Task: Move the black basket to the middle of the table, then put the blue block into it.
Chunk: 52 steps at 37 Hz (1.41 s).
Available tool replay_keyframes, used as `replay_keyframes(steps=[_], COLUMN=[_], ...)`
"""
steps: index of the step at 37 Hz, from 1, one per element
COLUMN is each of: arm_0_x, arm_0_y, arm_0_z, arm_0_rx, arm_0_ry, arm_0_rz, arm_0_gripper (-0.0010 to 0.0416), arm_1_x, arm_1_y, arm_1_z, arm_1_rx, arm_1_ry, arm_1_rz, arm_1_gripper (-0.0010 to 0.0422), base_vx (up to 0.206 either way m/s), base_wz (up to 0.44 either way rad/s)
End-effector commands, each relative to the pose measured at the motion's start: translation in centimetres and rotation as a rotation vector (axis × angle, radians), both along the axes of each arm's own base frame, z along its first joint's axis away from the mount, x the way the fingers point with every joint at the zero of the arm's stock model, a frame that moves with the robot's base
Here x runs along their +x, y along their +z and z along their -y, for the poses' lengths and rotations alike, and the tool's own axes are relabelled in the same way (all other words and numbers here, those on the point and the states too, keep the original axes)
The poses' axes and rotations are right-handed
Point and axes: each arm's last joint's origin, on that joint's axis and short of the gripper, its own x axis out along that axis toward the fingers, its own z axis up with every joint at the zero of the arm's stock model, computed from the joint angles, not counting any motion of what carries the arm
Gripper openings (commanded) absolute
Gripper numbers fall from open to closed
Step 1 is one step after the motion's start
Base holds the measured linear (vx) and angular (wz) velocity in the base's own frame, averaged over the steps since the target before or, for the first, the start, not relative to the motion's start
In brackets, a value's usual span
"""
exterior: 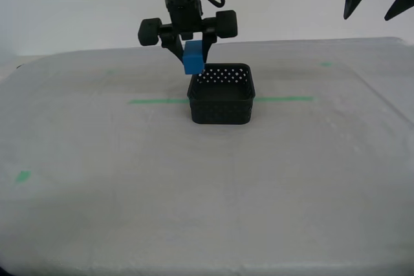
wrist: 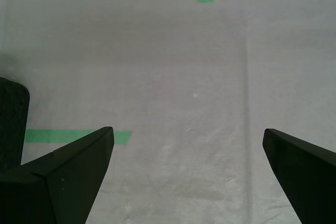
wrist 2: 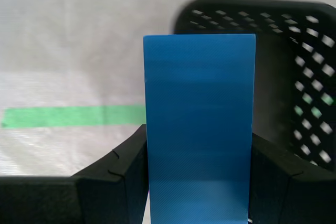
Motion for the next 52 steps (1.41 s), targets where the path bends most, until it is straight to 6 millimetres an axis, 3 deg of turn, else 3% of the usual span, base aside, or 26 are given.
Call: replay_keyframes(steps=[1, 11, 37, 43, 52], arm_0_x=[0.0, 0.0, 0.0, 0.0, 0.0], arm_0_y=[0.0, 0.0, 0.0, 0.0, 0.0], arm_0_z=[0.0, 0.0, 0.0, 0.0, 0.0], arm_0_rx=[-0.001, -0.001, -0.001, -0.001, -0.001], arm_0_ry=[0.001, 0.001, 0.001, 0.001, 0.001], arm_0_rz=[0.002, 0.001, 0.002, 0.001, 0.001], arm_0_gripper=[0.0398, 0.0399, 0.0399, 0.0399, 0.0399], arm_1_x=[-0.9, -2.8, -2.6, -2.6, -2.6], arm_1_y=[0.1, 0.2, 0.2, 0.2, 0.2], arm_1_z=[1.4, 4.1, 4.0, 4.0, 4.0], arm_1_rx=[-0.004, -0.016, 0.027, 0.031, 0.036], arm_1_ry=[-0.032, -0.023, -0.018, -0.026, -0.045], arm_1_rz=[0.013, 0.046, 0.080, 0.081, 0.086], arm_1_gripper=[0.0000, 0.0000, 0.0003, 0.0046, 0.0159], base_vx=[0.000, 0.000, 0.000, 0.000, 0.000], base_wz=[0.000, 0.000, 0.000, 0.000, 0.000])
